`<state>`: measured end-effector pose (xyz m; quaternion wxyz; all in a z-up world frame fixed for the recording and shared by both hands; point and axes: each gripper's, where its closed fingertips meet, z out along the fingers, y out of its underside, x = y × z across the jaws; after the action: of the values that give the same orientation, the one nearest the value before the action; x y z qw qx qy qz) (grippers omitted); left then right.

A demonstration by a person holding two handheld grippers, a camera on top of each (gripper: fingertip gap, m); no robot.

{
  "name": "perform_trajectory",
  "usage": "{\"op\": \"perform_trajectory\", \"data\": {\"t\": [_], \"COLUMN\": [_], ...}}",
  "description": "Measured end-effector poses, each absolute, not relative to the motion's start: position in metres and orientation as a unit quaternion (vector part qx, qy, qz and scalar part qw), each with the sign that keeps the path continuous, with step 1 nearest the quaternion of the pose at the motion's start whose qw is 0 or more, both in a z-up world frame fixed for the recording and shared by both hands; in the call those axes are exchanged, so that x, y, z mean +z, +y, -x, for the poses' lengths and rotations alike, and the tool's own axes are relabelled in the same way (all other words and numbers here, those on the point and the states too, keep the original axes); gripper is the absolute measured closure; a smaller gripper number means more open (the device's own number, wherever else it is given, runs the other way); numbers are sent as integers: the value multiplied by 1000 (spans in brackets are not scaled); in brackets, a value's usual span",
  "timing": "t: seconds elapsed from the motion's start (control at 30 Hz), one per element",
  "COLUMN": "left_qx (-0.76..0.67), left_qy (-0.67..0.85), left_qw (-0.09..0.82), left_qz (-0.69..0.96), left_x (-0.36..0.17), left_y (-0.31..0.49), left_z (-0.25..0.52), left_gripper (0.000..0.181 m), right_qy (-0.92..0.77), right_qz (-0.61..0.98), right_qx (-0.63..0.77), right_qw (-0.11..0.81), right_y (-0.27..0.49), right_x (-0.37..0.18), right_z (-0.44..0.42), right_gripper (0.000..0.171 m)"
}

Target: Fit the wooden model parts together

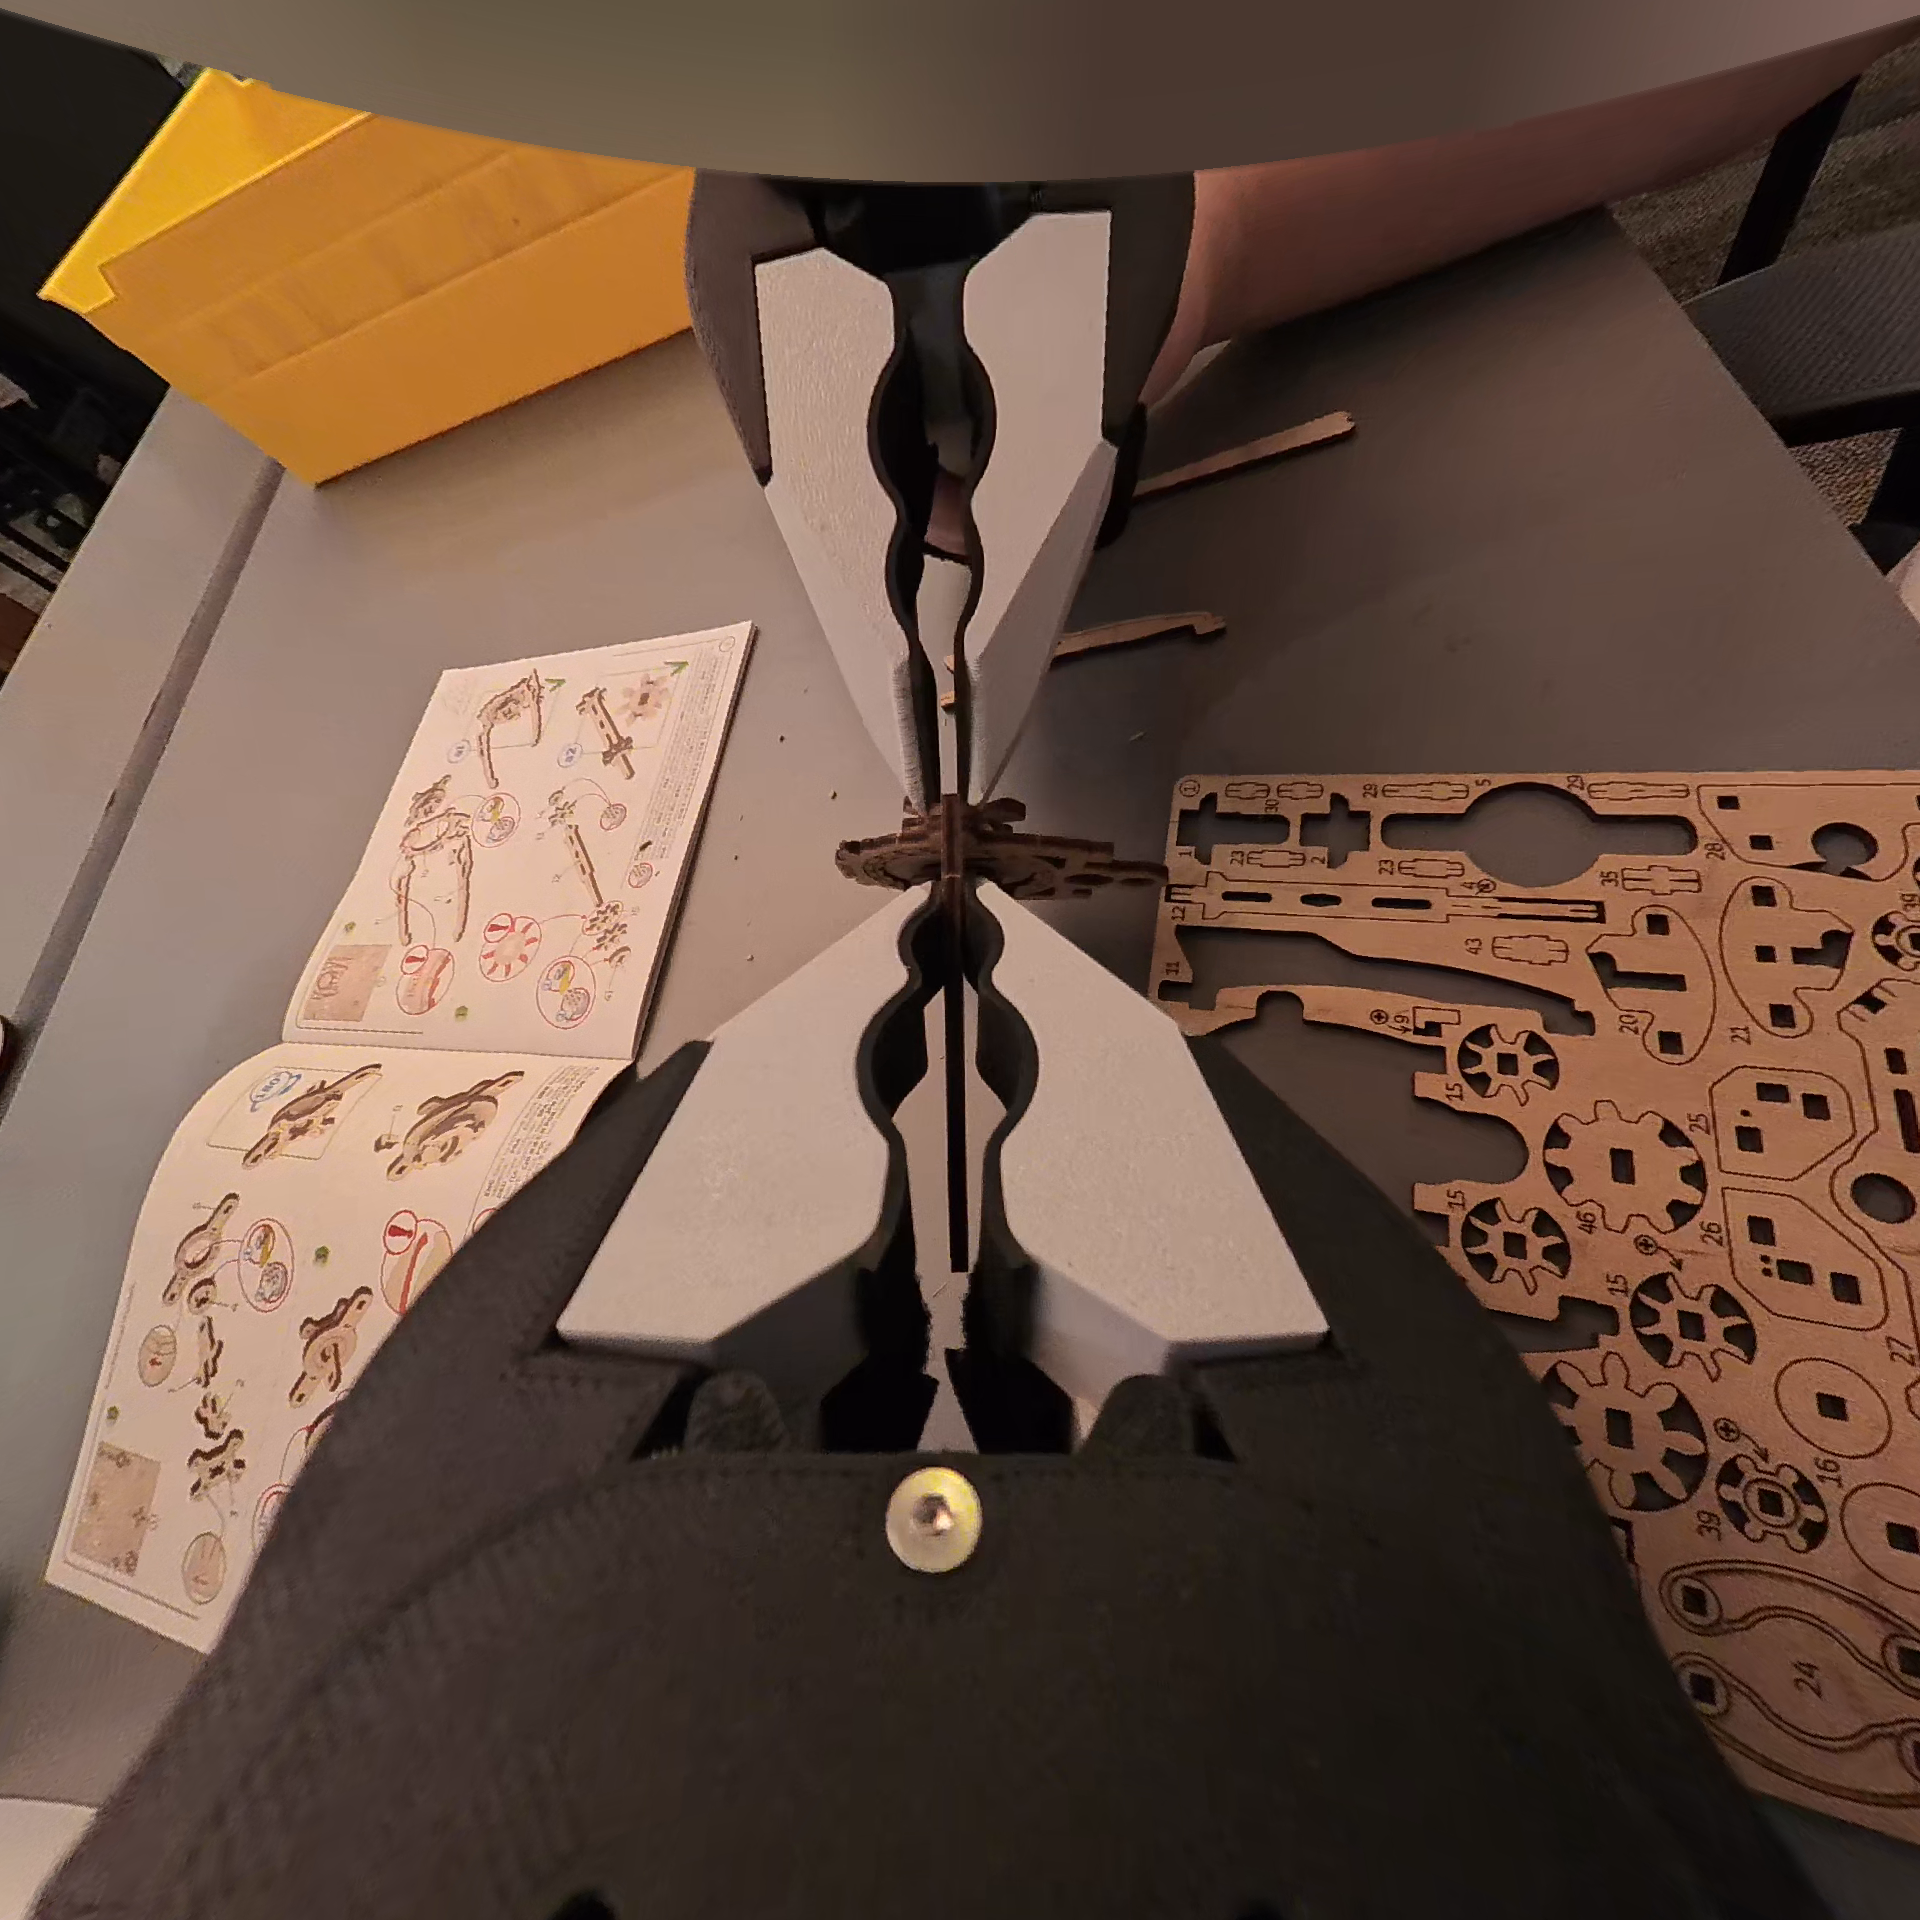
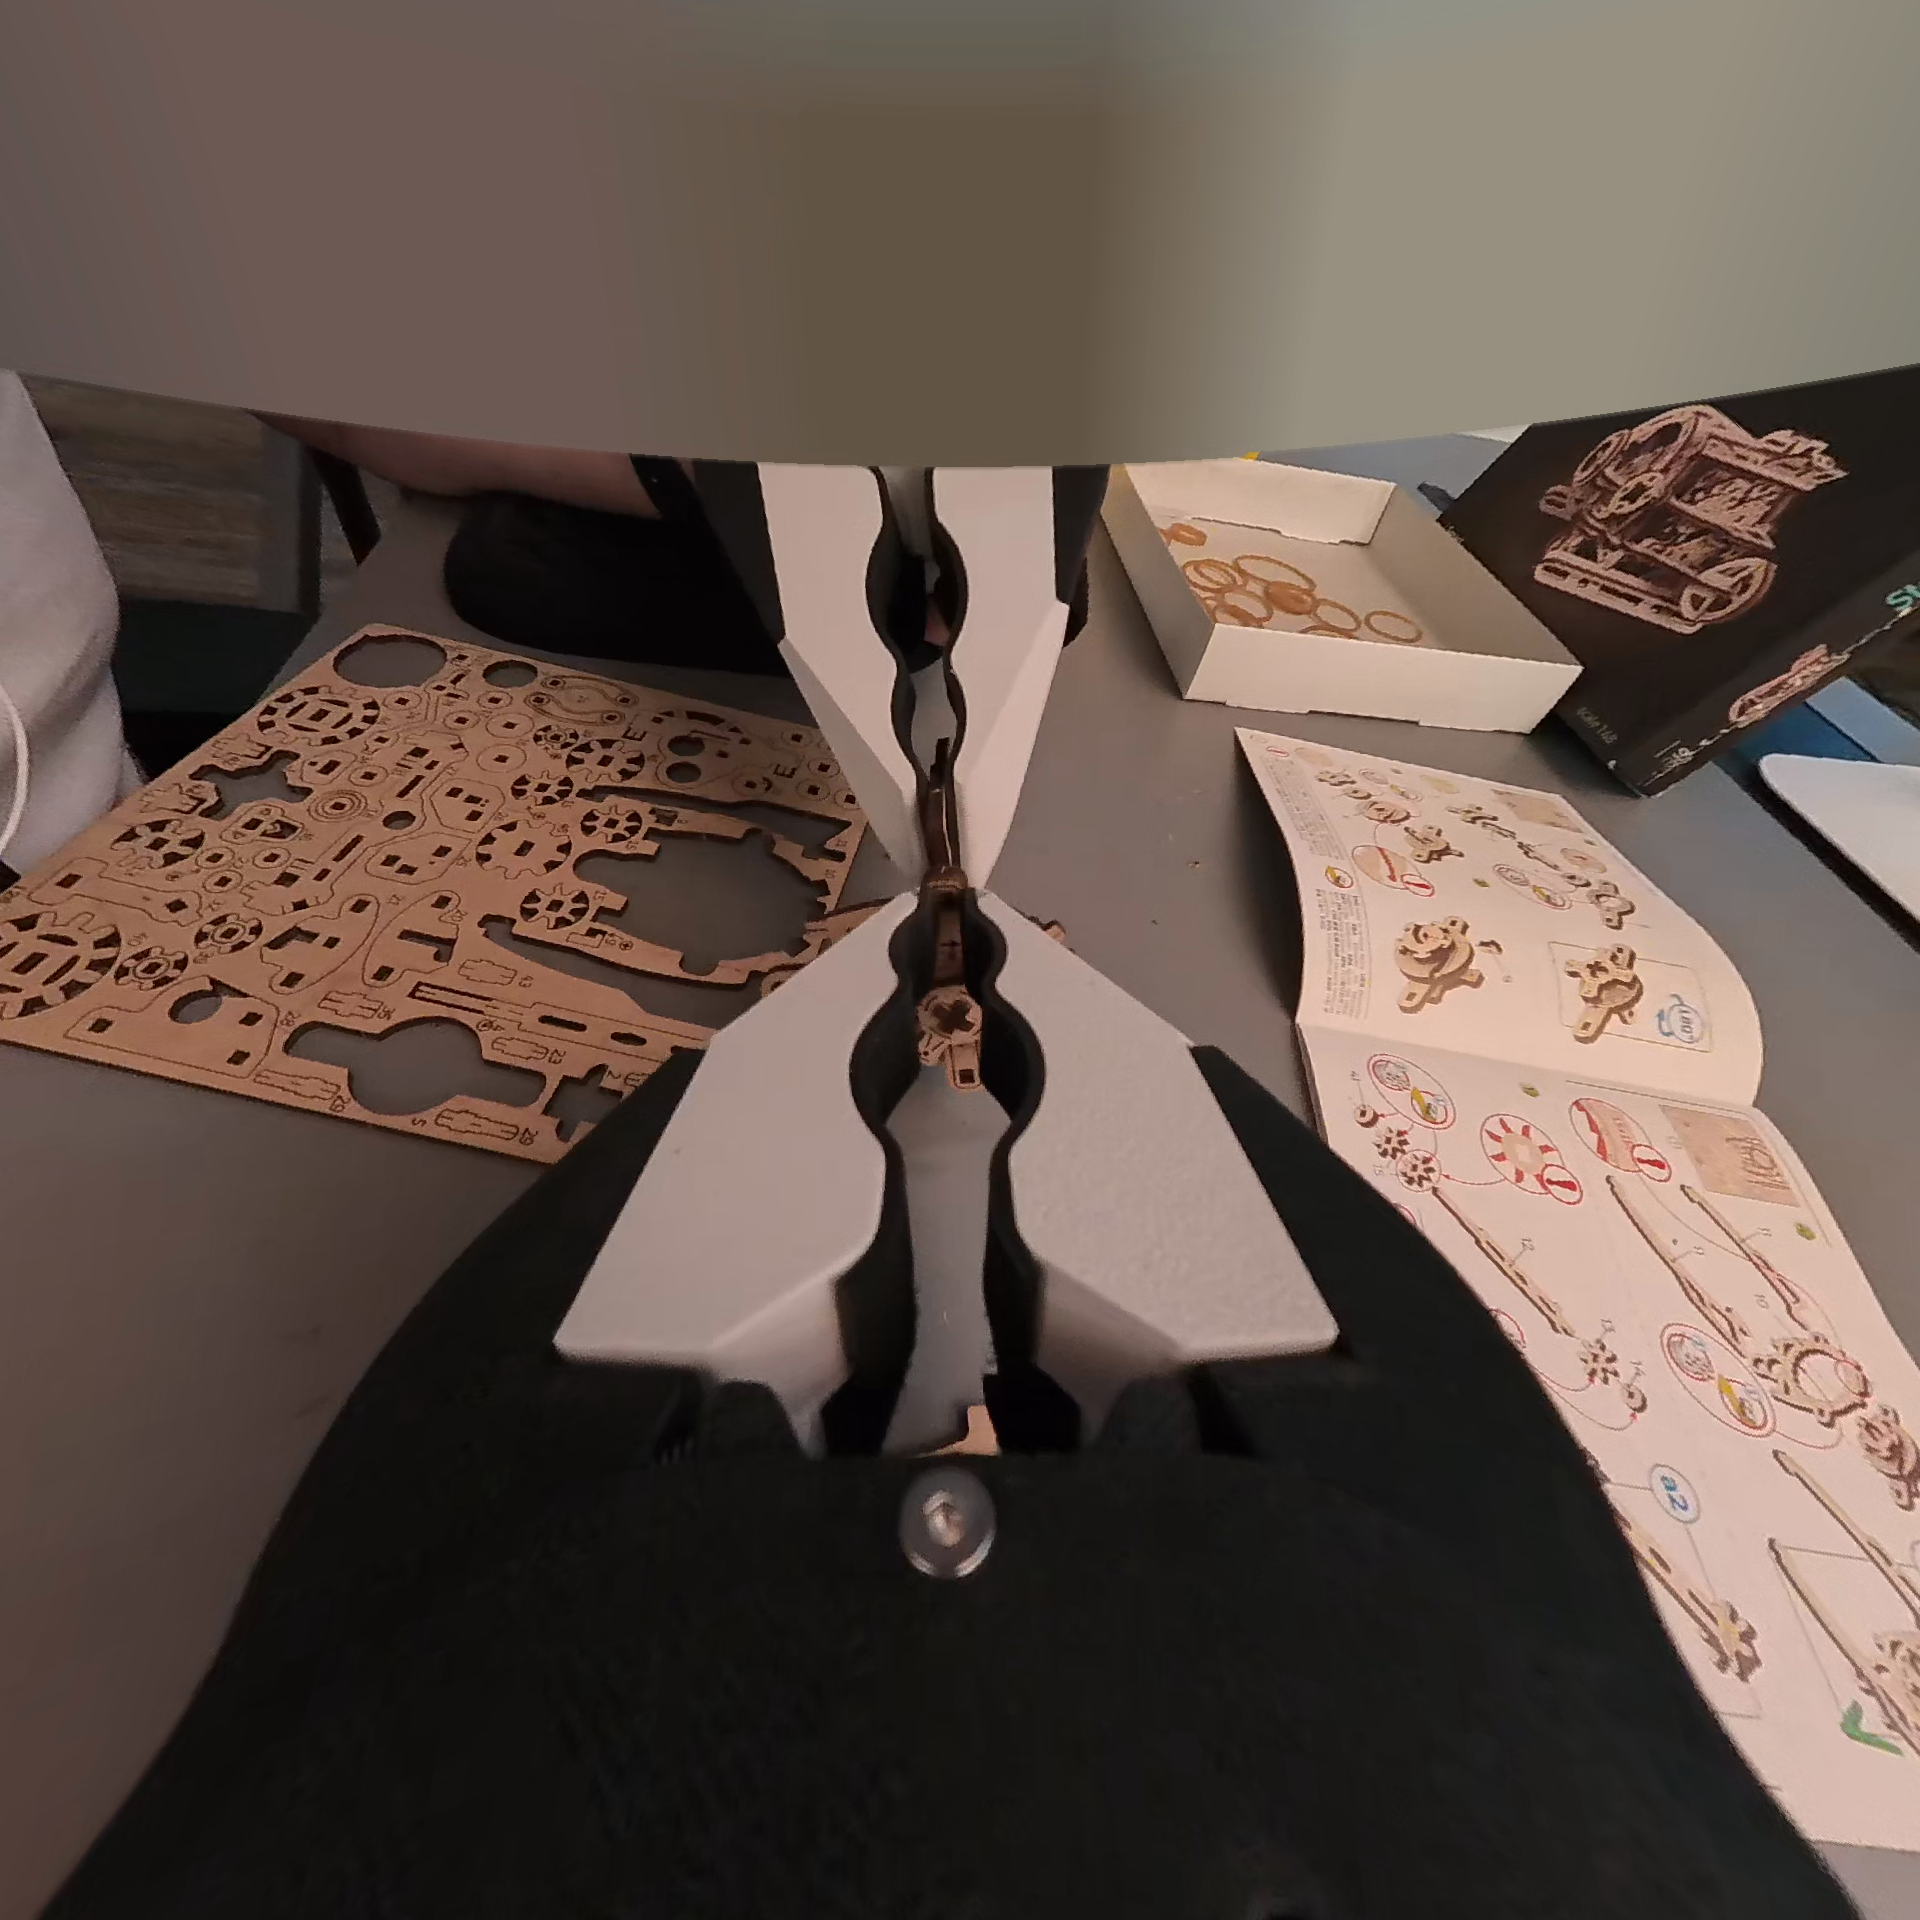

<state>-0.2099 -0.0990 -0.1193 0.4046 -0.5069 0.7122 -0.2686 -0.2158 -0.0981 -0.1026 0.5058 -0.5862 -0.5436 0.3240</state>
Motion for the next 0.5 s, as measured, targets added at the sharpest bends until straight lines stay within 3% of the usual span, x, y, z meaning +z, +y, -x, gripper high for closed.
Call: {"op": "perform_trajectory", "data": {"t": [0.5], "left_qx": [-263], "left_qy": [720], "left_qw": [394], "left_qz": [507], "left_x": [-123], "left_y": [-103], "left_z": [209], "left_gripper": [181], "right_qy": [-559], "right_qz": [584], "right_qx": [317], "right_qw": [497], "right_y": [-104], "right_x": [-107], "right_z": [217], "right_gripper": [171]}}
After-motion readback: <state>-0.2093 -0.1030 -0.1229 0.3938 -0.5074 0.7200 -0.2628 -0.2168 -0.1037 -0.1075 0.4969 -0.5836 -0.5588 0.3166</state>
